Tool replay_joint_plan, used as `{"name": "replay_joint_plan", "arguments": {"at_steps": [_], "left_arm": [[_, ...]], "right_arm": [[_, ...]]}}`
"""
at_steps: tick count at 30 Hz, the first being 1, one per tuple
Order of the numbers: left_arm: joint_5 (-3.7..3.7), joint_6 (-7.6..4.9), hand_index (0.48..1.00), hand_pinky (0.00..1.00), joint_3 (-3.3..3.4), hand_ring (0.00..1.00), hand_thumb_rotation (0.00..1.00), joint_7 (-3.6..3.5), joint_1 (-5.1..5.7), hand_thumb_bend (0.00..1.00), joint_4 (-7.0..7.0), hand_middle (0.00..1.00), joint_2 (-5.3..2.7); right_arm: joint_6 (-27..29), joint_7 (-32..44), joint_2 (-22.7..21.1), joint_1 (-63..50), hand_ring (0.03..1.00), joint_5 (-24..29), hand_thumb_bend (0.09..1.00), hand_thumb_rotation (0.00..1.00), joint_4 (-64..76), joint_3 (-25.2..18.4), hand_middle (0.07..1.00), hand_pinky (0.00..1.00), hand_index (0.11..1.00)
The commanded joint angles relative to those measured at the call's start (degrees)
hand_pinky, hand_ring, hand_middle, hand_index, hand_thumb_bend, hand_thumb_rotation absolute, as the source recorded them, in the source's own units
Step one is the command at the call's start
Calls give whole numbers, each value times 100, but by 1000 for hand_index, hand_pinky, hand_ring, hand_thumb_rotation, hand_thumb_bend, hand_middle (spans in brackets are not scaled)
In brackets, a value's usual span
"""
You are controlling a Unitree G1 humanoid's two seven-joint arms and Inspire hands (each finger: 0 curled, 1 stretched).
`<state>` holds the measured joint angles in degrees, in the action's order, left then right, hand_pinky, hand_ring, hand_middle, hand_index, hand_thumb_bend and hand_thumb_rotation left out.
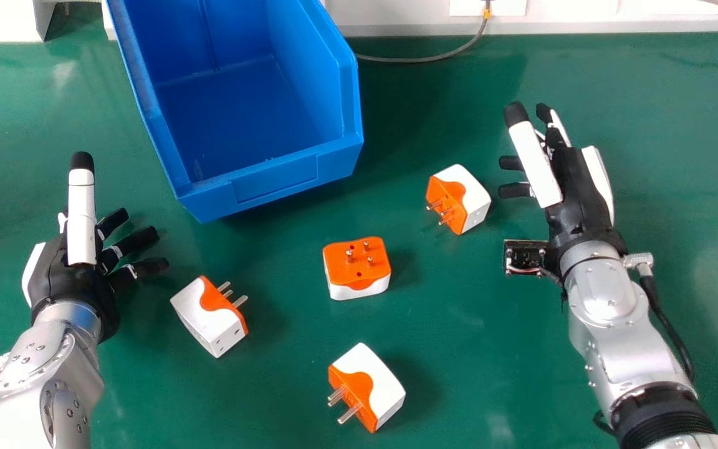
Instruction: Pick all objects and put in blue box
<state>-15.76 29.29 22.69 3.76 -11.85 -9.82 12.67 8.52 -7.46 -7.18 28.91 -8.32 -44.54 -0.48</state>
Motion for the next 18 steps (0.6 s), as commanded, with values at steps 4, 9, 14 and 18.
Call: {"name": "replay_joint_plan", "arguments": {"at_steps": [4, 9, 14, 18], "left_arm": [[71, 99, 988, 647, -47, 757, 915, 20, 98, 849, -35, 899, 11], [77, 73, 988, 644, -45, 757, 915, 18, 96, 848, -65, 899, 11], [60, 110, 988, 644, -49, 756, 915, 31, 92, 849, -31, 898, 3], [48, 139, 988, 644, -52, 756, 915, 32, 106, 849, 12, 898, 4]], "right_arm": [[613, -349, -347, -63, 762, -804, 769, 1000, -49, 523, 888, 589, 951], [318, -290, -838, 84, 818, -1966, 760, 1000, -158, 1383, 915, 680, 975], [-562, 42, -1004, 98, 846, -2632, 765, 857, 270, 1859, 938, 708, 987], [-675, 34, -975, 80, 872, -2617, 770, 731, 304, 1891, 961, 719, 996]]}}
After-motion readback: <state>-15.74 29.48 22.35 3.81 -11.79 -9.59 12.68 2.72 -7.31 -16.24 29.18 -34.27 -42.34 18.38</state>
